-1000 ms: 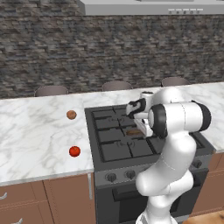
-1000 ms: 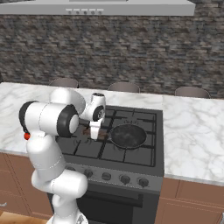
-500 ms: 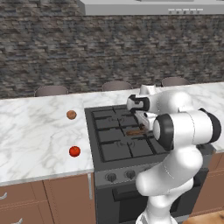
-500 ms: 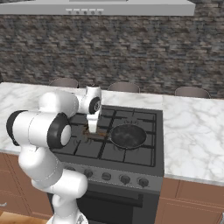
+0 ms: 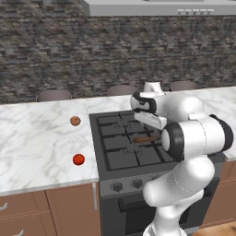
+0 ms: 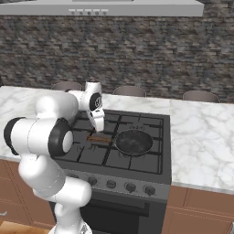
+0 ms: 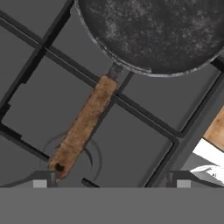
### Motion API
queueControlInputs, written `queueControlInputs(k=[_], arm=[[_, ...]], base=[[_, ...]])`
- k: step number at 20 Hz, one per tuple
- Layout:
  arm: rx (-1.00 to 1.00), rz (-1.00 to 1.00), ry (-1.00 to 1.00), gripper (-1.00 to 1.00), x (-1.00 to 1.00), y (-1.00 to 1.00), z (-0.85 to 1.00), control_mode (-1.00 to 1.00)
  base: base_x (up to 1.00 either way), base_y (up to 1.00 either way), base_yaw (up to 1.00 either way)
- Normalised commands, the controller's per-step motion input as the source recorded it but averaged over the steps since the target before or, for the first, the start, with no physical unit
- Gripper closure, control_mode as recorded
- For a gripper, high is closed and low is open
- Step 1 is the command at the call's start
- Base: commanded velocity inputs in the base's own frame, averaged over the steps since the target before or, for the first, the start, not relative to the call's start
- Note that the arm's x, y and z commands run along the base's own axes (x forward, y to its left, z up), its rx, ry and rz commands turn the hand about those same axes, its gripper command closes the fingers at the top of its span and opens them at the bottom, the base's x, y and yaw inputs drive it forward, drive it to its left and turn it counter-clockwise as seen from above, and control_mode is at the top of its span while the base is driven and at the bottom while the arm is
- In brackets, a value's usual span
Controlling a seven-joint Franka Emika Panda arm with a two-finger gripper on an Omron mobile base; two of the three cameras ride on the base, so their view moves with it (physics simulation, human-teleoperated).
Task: Place the pan on the front right burner on the stove. Then place the tomato and the onion in the pan and turn on the front right burner.
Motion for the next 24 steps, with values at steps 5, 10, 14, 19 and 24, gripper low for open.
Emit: queueControlInputs(k=[5, 10, 14, 19, 24], arm=[[0.0, 0.43, 0.0, -1.0, 0.0, 0.55, 0.02, -1.0], [0.0, 0.33, -0.01, -1.0, 0.0, 0.56, 0.0, -1.0], [0.0, 0.3, -0.05, -1.0, 0.0, 0.46, 0.0, -1.0], [0.0, 0.3, -0.05, -1.0, 0.02, 0.37, 0.0, -1.0], [0.02, 0.29, -0.03, -1.0, 0.1, 0.36, 0.0, -1.0]], base=[[0.0, 0.0, 0.0], [0.0, 0.0, 0.0], [0.0, 0.0, 0.0], [0.0, 0.0, 0.0], [0.0, 0.0, 0.0]])
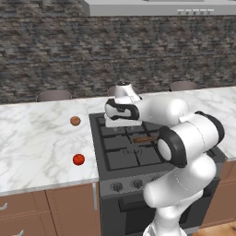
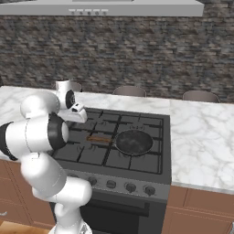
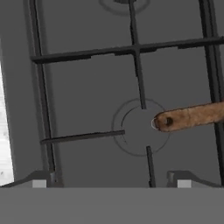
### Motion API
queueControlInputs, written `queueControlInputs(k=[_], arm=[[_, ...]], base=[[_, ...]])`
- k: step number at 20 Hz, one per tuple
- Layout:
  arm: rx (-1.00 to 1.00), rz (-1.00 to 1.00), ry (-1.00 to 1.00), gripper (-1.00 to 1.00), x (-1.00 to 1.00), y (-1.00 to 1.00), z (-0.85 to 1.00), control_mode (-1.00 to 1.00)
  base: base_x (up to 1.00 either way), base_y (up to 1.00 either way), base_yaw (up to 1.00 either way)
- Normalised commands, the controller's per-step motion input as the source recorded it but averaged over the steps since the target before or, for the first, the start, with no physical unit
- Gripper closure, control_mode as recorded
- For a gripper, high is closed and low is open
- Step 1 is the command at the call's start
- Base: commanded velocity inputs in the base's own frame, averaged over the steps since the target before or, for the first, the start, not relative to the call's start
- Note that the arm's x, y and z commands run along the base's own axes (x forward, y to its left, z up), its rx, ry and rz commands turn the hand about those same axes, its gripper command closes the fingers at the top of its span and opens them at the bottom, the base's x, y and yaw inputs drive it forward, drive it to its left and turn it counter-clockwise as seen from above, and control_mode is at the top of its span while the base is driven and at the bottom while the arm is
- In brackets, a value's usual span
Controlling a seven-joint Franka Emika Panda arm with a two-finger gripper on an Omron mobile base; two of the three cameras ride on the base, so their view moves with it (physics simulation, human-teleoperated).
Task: Place the pan on the front right burner on the stove. Then place the tomato and the onion in the pan and turn on the front right burner.
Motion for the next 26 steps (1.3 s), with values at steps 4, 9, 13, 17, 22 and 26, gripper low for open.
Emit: queueControlInputs(k=[4, 9, 13, 17, 22, 26], arm=[[0.04, 0.25, -0.02, -1.0, 0.15, 0.3, 0.0, -1.0], [0.06, 0.17, -0.02, -1.0, 0.25, 0.29, 0.03, -1.0], [0.06, 0.12, -0.01, -1.0, 0.25, 0.27, 0.06, -1.0], [0.04, 0.12, -0.03, -1.0, 0.23, 0.26, 0.01, -1.0], [0.0, 0.12, -0.08, -1.0, 0.2, 0.26, 0.0, -1.0], [0.0, 0.11, -0.12, -1.0, 0.23, 0.22, 0.0, -1.0]], base=[[0.0, 0.0, 0.0], [0.0, 0.0, 0.0], [0.0, 0.0, 0.0], [0.0, 0.0, 0.0], [0.0, 0.0, 0.0], [0.0, 0.0, 0.0]])
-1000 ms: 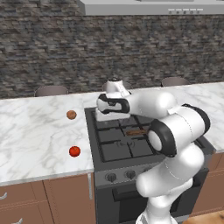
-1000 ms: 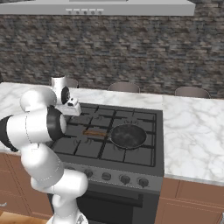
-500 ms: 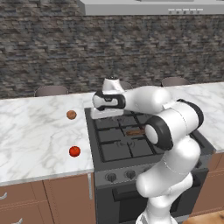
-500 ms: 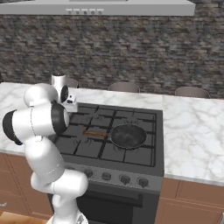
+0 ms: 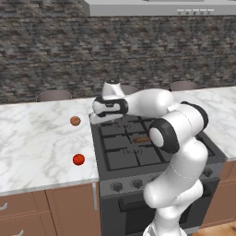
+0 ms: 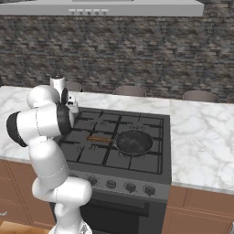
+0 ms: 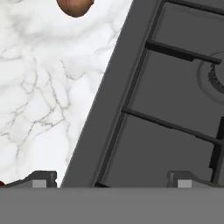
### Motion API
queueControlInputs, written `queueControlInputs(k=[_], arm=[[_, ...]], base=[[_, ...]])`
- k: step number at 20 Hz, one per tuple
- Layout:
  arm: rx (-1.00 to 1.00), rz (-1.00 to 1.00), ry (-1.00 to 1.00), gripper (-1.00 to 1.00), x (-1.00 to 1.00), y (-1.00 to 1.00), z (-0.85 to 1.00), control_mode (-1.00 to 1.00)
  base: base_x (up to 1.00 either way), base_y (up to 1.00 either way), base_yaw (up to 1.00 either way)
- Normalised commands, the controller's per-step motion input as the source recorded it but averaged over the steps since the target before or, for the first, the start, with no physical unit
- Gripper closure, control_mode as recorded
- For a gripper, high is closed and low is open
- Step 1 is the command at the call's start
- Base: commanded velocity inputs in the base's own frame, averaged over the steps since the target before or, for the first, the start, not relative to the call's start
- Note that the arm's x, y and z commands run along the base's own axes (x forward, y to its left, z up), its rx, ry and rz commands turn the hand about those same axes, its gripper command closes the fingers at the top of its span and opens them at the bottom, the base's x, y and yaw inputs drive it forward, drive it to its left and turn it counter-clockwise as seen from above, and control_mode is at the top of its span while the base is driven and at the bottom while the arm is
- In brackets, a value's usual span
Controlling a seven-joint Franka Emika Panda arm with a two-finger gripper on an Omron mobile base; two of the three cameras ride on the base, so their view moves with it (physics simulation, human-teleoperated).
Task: Place the pan on the front right burner on the stove. Then place the tomato and the onion in the pan and turn on the front right burner.
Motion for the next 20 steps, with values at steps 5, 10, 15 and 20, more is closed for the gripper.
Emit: queueControlInputs(k=[5, 10, 15, 20], arm=[[0.0, 0.1, -0.14, -1.0, 0.23, 0.11, 0.0, -1.0], [0.04, 0.1, -0.06, -1.0, 0.15, 0.07, 0.0, -1.0], [0.04, 0.09, 0.0, -1.0, 0.13, 0.16, 0.0, -1.0], [0.01, 0.08, -0.01, -1.0, 0.15, 0.2, 0.0, -1.0]], base=[[0.0, 0.0, 0.0], [0.0, 0.0, 0.0], [0.0, 0.0, 0.0], [0.0, 0.0, 0.0]])
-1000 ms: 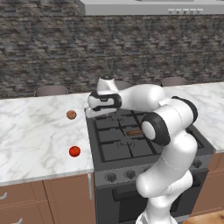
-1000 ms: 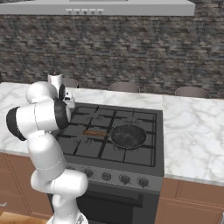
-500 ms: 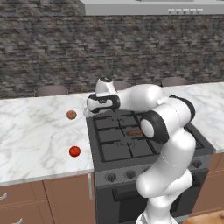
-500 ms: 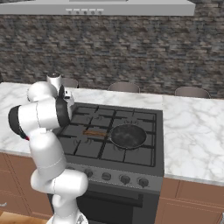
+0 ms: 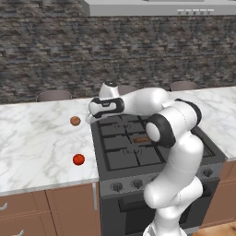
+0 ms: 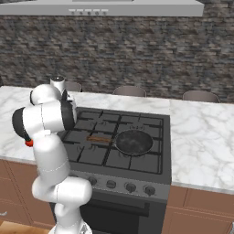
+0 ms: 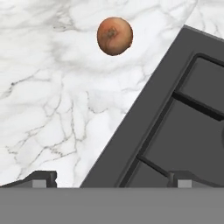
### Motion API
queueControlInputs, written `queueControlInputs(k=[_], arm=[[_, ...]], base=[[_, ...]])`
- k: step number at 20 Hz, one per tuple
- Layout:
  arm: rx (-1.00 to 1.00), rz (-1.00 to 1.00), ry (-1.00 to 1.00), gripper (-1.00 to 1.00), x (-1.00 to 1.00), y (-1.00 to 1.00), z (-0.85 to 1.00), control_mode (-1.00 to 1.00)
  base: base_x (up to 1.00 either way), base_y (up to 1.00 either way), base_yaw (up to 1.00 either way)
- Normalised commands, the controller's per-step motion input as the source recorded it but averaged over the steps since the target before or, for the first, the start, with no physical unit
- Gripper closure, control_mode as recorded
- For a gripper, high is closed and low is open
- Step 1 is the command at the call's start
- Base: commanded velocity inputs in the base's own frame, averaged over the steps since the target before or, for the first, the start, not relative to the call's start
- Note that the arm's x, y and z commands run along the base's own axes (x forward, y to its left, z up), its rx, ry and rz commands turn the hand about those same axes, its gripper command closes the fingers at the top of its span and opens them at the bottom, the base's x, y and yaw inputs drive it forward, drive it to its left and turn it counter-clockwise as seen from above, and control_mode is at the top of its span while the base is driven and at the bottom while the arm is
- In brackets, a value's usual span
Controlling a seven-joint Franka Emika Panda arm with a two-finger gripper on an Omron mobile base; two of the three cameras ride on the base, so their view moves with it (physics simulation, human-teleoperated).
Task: Place the pan on the front right burner on the stove. Then place the tomato and the onion in the pan and turn on the front right burner.
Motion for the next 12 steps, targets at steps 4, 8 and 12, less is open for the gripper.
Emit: queueControlInputs(k=[4, 8, 12], arm=[[0.0, 0.04, 0.0, -1.0, 0.18, 0.21, 0.0, -1.0], [0.0, 0.01, 0.0, -1.0, 0.17, 0.24, 0.0, -1.0], [0.0, 0.02, 0.0, -1.0, 0.19, 0.26, 0.0, -1.0]], base=[[0.0, 0.0, 0.0], [0.0, 0.0, 0.0], [0.0, 0.0, 0.0]])
